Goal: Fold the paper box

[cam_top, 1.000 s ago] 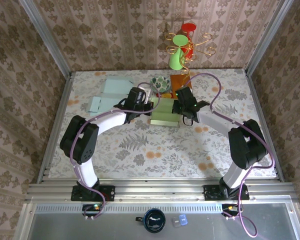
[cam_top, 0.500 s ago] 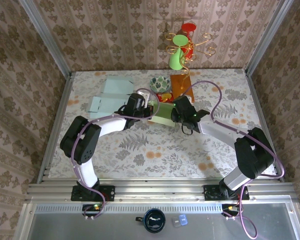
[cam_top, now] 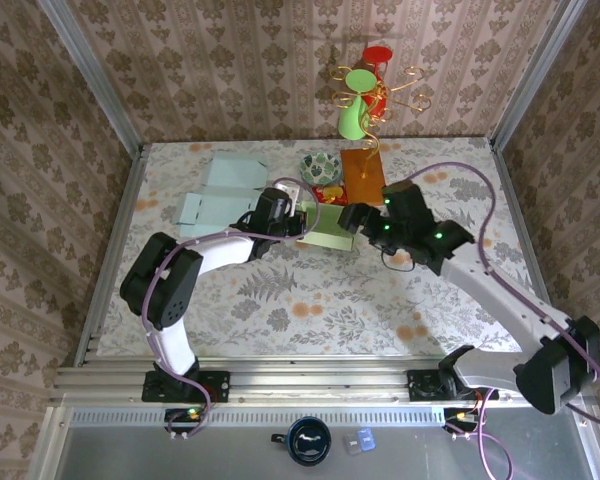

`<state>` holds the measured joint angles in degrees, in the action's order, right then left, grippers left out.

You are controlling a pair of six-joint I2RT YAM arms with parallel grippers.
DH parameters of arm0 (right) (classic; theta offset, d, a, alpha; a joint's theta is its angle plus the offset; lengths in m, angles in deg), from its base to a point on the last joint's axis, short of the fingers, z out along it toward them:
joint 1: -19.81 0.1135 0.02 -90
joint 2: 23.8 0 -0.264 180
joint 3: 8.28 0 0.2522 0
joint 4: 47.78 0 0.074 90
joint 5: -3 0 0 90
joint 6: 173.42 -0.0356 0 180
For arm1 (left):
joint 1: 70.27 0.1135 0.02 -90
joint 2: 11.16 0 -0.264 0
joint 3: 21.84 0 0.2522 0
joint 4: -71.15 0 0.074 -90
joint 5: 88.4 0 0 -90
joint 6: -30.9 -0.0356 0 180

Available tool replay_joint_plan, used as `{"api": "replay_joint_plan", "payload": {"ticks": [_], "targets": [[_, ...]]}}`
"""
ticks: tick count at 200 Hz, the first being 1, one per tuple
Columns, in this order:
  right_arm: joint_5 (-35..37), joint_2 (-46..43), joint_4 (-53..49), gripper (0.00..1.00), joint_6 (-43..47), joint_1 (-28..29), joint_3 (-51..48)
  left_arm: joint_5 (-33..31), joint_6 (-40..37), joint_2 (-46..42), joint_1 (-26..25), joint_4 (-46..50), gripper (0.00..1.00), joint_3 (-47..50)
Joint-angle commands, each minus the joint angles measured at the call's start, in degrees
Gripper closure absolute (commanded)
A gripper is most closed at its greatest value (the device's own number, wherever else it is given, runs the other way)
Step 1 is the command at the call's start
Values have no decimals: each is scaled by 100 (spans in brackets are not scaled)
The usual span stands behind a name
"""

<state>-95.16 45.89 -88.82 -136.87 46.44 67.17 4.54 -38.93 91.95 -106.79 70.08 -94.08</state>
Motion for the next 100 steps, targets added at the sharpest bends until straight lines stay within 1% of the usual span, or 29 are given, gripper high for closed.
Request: {"api": "replay_joint_plan", "payload": {"ticks": [1,16,35,46,61,80,100], "targets": [[-810,-260,-319,14,-762,-551,250,-74,12,-52,-57,361,100,116],[-1218,-329,-304,15,-1119,-1033,333,-83,9,-36,-75,367,100,103],[-1754,-171,-284,18,-1530,-1623,451,-97,-3,-36,-96,367,100,106],[-1927,-13,-261,21,-1677,-1867,510,-107,-2,-44,-109,359,100,105],[-2062,291,-246,26,-1830,-2086,583,-106,-8,-49,-124,358,100,125],[-2324,802,-111,30,-2088,-2210,674,-109,-5,-79,-132,351,100,146],[-2674,1478,-63,31,-2155,-2233,902,-117,5,-114,-163,349,100,186]]}}
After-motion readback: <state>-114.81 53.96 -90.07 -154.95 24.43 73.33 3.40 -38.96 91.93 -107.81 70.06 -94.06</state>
